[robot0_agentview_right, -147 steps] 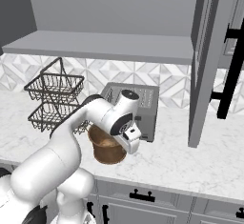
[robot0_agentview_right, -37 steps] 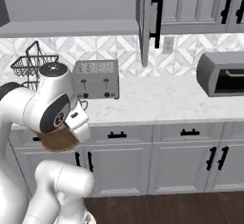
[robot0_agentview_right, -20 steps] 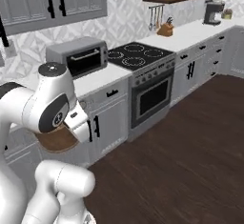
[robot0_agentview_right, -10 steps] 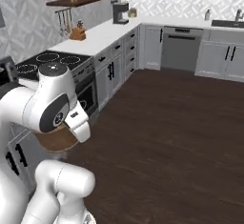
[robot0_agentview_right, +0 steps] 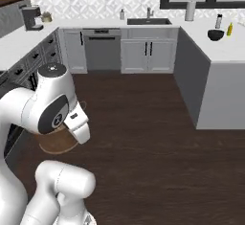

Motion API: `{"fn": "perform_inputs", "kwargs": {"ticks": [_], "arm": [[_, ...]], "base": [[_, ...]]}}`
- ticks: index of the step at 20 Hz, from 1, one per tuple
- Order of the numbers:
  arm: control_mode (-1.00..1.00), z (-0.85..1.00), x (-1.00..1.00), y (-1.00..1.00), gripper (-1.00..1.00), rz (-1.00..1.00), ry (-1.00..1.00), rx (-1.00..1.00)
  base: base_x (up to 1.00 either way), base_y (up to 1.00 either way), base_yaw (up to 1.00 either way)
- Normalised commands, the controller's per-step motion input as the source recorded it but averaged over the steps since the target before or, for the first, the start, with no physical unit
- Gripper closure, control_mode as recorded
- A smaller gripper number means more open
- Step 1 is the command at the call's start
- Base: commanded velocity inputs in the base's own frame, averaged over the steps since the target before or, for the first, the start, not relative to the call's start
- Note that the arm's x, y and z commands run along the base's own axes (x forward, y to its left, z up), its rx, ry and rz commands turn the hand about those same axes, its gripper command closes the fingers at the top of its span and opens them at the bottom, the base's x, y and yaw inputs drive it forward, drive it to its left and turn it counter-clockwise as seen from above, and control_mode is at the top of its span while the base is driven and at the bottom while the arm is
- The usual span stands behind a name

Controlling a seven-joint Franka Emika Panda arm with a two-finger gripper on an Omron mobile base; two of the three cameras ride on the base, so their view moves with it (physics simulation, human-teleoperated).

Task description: Open the cabinet, pick up the bread from the cabinet and place it in the basket. Then move the basket to the dining counter.

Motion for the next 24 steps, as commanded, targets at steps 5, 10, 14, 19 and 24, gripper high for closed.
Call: {"fn": "perform_inputs", "kwargs": {"ticks": [5, 10, 14, 19, 24], "arm": [[1.0, 0.0, 0.0, 0.0, 1.0, 0.0, 0.0, 0.0], [1.0, 0.0, 0.0, 0.0, 1.0, 0.0, 0.0, 0.0], [1.0, 0.0, 0.0, 0.0, 1.0, 0.0, 0.0, 0.0], [1.0, 0.0, 0.0, 0.0, 1.0, 0.0, 0.0, 0.0], [1.0, 0.0, 0.0, 0.0, 1.0, 0.0, 0.0, 0.0]], "base": [[1.0, -0.44, -0.45], [1.0, -0.33, -0.4], [0.98, 0.0, -0.53], [0.75, 0.14, -0.71], [0.56, 0.47, -0.71]]}}
